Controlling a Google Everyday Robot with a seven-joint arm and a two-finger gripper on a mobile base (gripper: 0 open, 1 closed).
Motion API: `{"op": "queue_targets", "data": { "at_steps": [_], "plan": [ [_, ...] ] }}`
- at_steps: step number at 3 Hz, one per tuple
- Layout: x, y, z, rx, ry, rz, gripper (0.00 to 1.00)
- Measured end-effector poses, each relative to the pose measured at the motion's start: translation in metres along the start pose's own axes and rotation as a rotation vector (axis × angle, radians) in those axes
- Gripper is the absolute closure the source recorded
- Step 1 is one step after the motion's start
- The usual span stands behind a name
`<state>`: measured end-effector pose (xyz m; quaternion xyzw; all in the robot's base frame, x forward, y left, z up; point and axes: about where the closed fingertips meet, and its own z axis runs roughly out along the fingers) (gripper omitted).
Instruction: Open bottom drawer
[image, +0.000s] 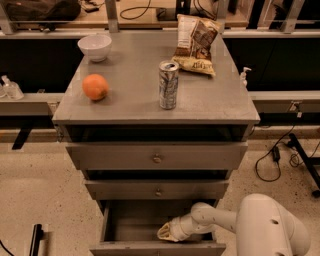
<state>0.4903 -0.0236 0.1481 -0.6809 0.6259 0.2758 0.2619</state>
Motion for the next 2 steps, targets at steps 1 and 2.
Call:
{"op": "queue_targets", "data": {
  "at_steps": [1,2],
  "plan": [
    [0.0,0.0,0.0,0.0,0.0,0.0,0.82],
    [-0.0001,0.0,-0.0001,0.0,0.0,0.0,0.59]
  ]
}}
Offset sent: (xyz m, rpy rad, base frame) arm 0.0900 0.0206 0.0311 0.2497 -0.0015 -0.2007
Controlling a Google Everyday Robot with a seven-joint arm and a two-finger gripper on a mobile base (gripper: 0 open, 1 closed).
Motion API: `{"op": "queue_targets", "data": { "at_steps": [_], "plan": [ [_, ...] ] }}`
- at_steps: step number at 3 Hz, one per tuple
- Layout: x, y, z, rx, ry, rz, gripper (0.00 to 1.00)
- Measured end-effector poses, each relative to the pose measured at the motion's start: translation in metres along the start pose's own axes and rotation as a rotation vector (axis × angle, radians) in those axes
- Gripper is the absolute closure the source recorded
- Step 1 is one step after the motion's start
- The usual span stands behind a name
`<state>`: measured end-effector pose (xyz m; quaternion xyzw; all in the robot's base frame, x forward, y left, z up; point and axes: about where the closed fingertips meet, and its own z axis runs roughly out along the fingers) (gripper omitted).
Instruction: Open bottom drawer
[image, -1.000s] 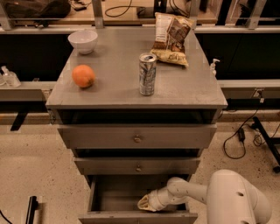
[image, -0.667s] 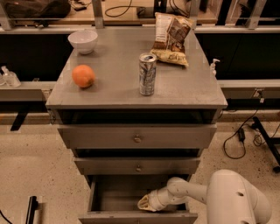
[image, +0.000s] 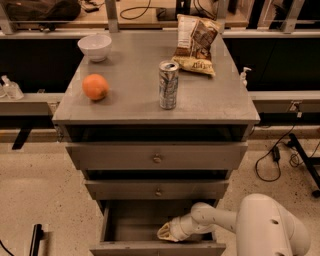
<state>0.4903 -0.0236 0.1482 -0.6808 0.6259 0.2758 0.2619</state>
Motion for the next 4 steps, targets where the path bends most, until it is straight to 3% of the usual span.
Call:
{"op": "queue_targets", "data": {
  "at_steps": [1,2,3,4],
  "plan": [
    [0.0,0.0,0.0,0.0,0.0,0.0,0.6],
    [0.0,0.0,0.0,0.0,0.0,0.0,0.83],
    [0.0,0.0,0.0,0.0,0.0,0.0,1.0],
    [-0.009,-0.029,0.0,0.048,-0.062,0.032,1.0]
  ]
}}
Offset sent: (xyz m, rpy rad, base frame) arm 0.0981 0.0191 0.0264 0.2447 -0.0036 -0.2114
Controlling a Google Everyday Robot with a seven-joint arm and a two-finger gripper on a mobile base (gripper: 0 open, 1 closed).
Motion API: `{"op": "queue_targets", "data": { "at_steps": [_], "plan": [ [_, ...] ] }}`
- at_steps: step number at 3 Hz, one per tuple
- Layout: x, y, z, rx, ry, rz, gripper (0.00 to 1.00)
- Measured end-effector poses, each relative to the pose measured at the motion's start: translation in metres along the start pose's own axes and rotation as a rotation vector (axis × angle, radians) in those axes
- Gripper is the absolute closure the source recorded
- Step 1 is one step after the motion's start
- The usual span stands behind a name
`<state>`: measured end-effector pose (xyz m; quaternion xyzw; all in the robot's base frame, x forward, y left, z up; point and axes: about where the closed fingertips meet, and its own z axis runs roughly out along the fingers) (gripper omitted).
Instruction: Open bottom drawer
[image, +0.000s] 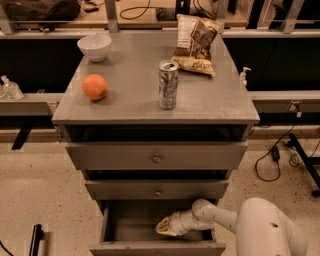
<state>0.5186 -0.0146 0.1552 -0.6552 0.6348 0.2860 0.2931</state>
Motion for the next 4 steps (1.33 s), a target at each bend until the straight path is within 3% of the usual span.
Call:
{"op": "queue_targets", "data": {
  "at_steps": [1,2,4],
  "plan": [
    [-0.019,-0.046,-0.001,0.078,-0.087,0.035,1.0],
    [-0.031,-0.056,-0.001,0.097,-0.104,0.03,1.0],
    [-0.036,-0.031,0.011,0.041,-0.053,0.006,1.0]
  ]
}}
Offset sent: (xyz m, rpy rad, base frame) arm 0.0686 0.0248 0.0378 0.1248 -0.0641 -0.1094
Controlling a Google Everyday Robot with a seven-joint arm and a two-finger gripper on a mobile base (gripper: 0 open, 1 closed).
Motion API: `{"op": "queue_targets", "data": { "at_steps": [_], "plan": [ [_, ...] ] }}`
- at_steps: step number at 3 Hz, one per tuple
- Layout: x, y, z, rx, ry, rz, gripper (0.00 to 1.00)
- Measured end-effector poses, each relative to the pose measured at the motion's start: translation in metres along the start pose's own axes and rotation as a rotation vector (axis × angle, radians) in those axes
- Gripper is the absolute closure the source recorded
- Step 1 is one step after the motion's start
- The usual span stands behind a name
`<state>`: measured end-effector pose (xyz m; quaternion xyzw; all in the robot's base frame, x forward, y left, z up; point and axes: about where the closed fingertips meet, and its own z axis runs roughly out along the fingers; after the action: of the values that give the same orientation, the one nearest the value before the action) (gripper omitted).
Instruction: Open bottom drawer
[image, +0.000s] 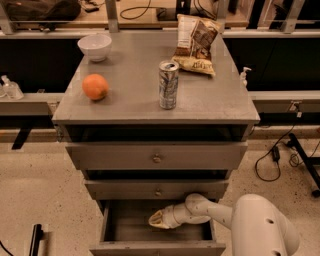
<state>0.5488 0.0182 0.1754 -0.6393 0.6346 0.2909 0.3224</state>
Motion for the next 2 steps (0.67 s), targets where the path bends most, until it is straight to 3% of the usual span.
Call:
{"op": "queue_targets", "data": {
  "at_steps": [2],
  "plan": [
    [0.023,0.028,0.008,-0.044,0.045,0.035,1.0]
  ]
}}
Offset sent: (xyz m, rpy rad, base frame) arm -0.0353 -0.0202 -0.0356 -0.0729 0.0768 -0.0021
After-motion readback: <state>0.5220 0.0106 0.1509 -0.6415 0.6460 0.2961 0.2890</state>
